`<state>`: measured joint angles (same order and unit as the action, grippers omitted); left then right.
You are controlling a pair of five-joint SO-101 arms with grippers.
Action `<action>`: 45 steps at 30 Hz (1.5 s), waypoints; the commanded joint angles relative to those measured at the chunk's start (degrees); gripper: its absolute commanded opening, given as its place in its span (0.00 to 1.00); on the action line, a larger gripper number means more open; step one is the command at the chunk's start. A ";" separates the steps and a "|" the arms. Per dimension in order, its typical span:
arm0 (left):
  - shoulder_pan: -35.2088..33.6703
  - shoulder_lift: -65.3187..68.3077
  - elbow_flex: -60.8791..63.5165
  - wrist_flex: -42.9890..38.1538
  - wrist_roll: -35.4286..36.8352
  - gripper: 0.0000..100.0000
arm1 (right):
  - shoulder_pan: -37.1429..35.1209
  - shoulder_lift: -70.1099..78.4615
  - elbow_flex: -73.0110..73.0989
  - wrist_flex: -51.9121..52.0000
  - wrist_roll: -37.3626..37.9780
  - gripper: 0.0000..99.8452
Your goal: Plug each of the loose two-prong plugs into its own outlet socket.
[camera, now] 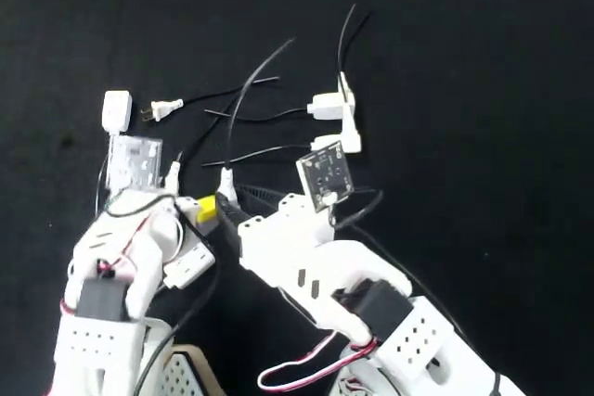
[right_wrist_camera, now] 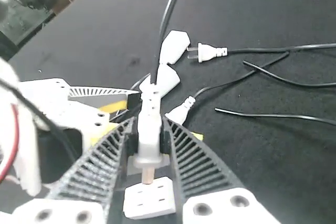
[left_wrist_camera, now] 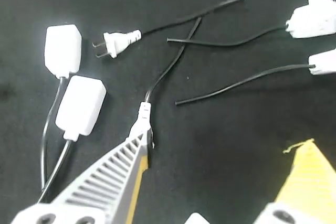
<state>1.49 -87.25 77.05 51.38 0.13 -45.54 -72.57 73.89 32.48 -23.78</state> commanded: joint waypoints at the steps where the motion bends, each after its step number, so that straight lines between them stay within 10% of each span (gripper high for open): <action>1: 0.48 -11.08 1.80 0.00 1.14 0.41 | -1.23 2.15 -0.57 0.97 -0.53 0.01; 17: 11.38 -15.65 1.98 18.11 -14.24 0.41 | 2.20 2.24 -0.22 -5.54 -0.26 0.01; 29: -2.77 -15.74 1.54 9.85 2.46 0.41 | -2.81 2.24 0.40 -1.93 -0.62 0.01; 45: -7.60 -15.74 1.63 7.56 3.78 0.41 | -3.08 2.24 -2.15 2.64 -0.35 0.01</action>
<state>-3.60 -102.37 81.89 62.37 2.68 -46.77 -71.16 73.27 33.54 -23.87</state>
